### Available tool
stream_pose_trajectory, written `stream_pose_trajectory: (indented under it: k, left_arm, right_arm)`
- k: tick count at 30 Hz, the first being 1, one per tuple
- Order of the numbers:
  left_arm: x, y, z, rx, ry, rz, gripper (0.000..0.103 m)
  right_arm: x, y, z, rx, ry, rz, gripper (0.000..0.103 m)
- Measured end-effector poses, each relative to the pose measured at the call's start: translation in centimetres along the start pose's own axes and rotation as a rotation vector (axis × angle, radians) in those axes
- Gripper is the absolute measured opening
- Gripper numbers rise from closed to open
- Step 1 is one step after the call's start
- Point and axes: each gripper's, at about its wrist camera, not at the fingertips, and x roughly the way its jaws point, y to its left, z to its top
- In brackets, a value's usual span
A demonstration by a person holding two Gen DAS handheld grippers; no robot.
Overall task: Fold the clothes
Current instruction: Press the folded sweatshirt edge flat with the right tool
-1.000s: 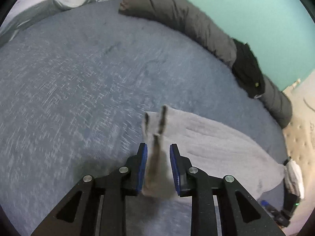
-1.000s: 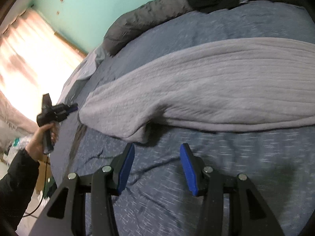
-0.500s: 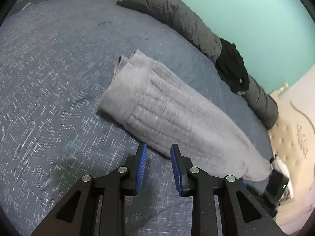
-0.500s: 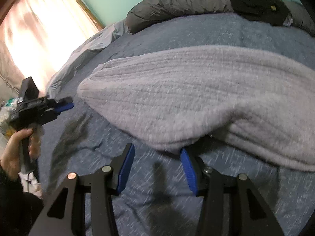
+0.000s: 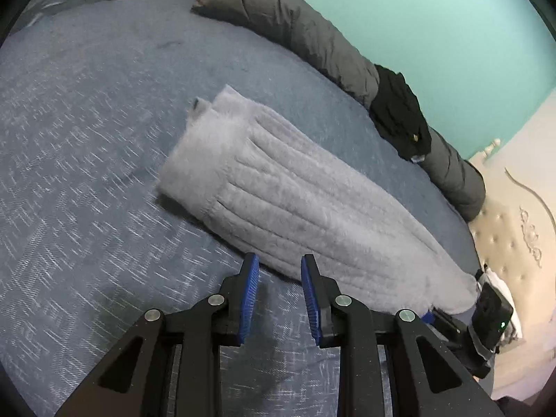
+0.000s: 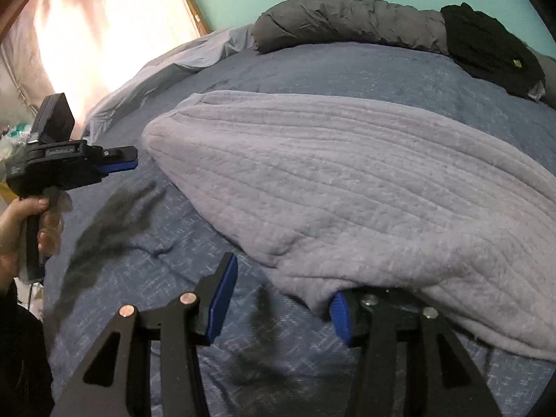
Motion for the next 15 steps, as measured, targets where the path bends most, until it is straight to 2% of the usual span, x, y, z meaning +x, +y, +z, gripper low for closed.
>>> stream_pose_trajectory:
  k: [2, 4, 8, 15]
  left_arm:
    - [-0.2, 0.5, 0.1, -0.018, 0.0, -0.004, 0.028]
    - [-0.3, 0.7, 0.2, -0.023, 0.001, -0.003, 0.028]
    - [-0.4, 0.4, 0.1, -0.015, 0.0, -0.019, 0.028]
    - [-0.2, 0.4, 0.2, -0.017, 0.012, -0.033, 0.03]
  right_arm:
    - [-0.4, 0.0, -0.3, 0.003, 0.0, 0.017, 0.032]
    - [-0.7, 0.3, -0.9, -0.021, 0.015, 0.024, 0.026]
    - [-0.4, 0.6, -1.9, -0.056, 0.059, 0.022, 0.02]
    - [-0.4, -0.2, -1.5, -0.026, 0.03, 0.002, 0.019]
